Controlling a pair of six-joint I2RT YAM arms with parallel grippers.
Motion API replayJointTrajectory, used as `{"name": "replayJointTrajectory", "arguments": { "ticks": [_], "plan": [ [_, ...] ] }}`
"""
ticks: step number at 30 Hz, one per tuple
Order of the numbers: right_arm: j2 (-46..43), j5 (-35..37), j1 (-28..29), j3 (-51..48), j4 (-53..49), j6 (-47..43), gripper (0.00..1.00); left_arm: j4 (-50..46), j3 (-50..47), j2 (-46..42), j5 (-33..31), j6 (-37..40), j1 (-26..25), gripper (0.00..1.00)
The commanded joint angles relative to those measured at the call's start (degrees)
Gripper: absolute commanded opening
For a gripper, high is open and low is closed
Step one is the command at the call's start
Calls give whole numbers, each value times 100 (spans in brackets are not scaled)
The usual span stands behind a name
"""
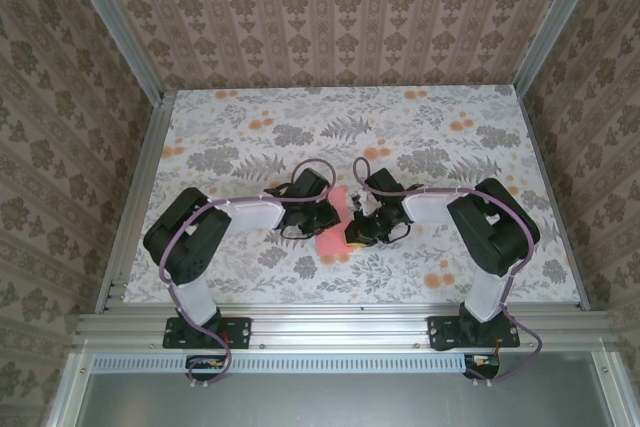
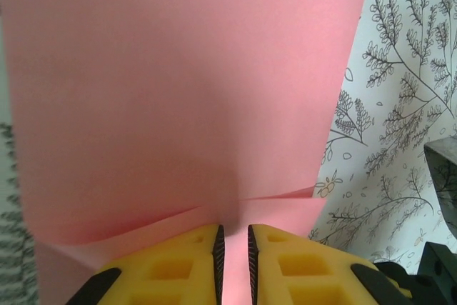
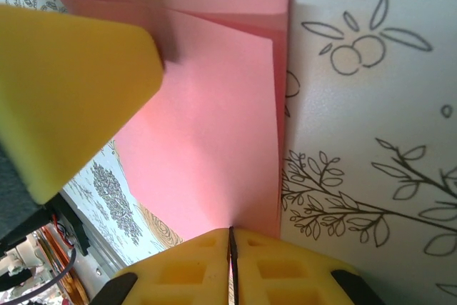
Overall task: Fold a paper plane with a square sheet of paper (pick it up from the middle)
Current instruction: Fold the triangle a second time at the center of the table.
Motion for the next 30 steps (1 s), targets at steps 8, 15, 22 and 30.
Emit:
{"name": "replayJointTrajectory", "arguments": {
  "ticks": [8, 15, 22, 30],
  "plan": [
    [211, 460, 42, -228, -116, 128, 12, 106, 62, -417, 53, -182, -260, 19],
    [238, 473, 39, -272, -56, 180, 11, 966, -388, -197, 23, -682, -394, 16],
    [251, 502, 39, -272, -62, 190, 11, 1231, -592, -120, -51, -819, -455, 15],
    [265, 556, 39, -281, -96, 187, 11, 1969, -1048, -112, -145, -897, -448, 17]
  ]
}}
